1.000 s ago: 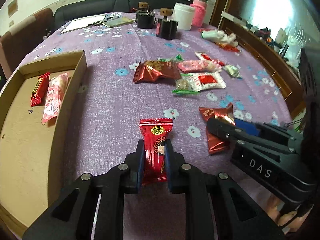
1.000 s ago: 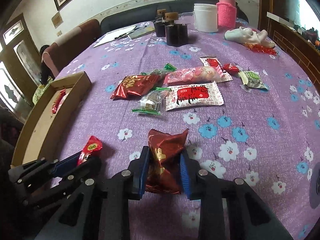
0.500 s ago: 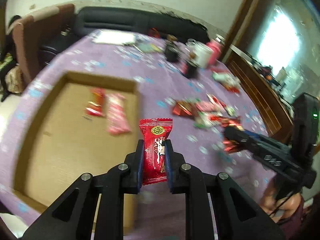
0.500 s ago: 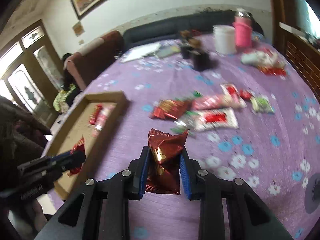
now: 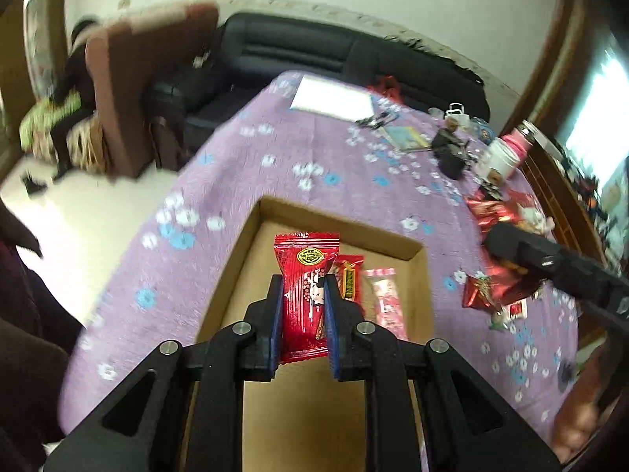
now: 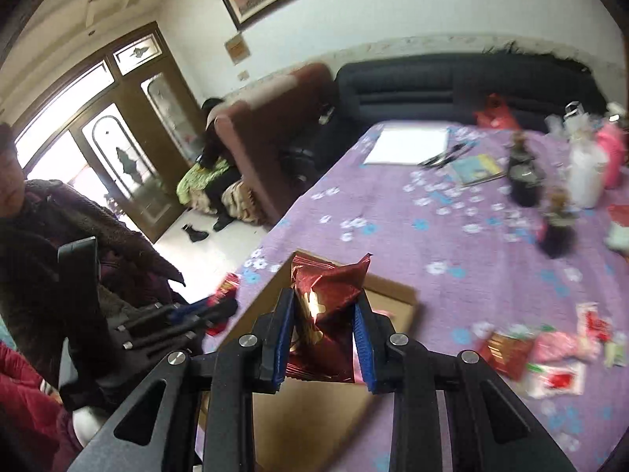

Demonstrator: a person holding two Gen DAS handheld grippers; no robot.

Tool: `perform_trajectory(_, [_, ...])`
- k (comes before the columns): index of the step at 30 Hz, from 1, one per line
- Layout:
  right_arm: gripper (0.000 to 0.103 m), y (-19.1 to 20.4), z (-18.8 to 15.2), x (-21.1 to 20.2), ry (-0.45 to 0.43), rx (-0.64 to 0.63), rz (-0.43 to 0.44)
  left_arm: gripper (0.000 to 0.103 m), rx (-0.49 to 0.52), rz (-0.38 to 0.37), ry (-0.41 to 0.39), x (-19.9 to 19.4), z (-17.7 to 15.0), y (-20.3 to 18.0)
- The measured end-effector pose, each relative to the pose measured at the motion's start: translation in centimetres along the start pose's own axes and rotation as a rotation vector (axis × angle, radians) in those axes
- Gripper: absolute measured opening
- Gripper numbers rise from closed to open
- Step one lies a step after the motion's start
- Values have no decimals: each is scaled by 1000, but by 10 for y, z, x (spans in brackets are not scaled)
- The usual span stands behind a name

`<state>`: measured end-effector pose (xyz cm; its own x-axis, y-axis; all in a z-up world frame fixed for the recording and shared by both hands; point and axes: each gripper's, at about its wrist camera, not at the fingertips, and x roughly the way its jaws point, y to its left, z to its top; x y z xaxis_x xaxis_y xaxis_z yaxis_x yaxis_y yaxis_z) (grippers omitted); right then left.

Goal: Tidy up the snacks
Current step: 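Carry both candies into the cardboard tray and open both tools, then withdraw both tools from the tray toward the remaining snacks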

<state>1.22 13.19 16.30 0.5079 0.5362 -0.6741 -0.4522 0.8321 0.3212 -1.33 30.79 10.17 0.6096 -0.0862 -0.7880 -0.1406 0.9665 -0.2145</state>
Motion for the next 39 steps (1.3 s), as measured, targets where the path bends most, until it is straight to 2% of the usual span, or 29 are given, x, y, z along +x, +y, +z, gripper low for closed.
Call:
perform_trajectory(5, [29, -3, -7, 73, 96, 36, 13, 16, -55, -16, 63, 41, -3, 12])
perform_trajectory(10, [29, -15, -13, 122, 158, 63, -6, 16, -95, -21, 101, 72, 2, 19])
perform_trajectory(17, [28, -21, -14, 155, 187, 79, -12, 16, -162, 3, 113, 91, 2, 36])
perform_trajectory(22, [32, -15, -16, 166, 190, 61, -23, 17, -196, -22, 104, 84, -1, 42])
perform_trajectory(28, [32, -12, -15, 153, 156, 45, -36, 17, -217, -15, 75, 63, -7, 42])
perform_trajectory(32, [34, -10, -14, 121, 99, 30, -52, 17, -252, -23, 29, 36, -18, 41])
perform_trajectory(34, [34, -2, -14, 104, 81, 6, -31, 17, -294, -19, 7, 19, -25, 43])
perform_trajectory(35, [34, 3, -14, 92, 67, -8, -16, 24, -314, -25, 1, 12, -28, 43])
perform_trajectory(36, [35, 6, -15, 80, 50, -17, -8, 38, -329, -39, -5, 4, -33, 42])
perform_trajectory(37, [37, 5, -18, 63, 23, -24, 11, 46, -334, -52, -14, -3, -37, 38])
perform_trajectory(38, [43, 2, -22, 51, 7, -29, 19, 57, -330, -56, -28, -11, -41, 34])
perform_trajectory(39, [48, -6, -28, 35, -14, -33, 11, 58, -313, -54, -47, -20, -47, 26])
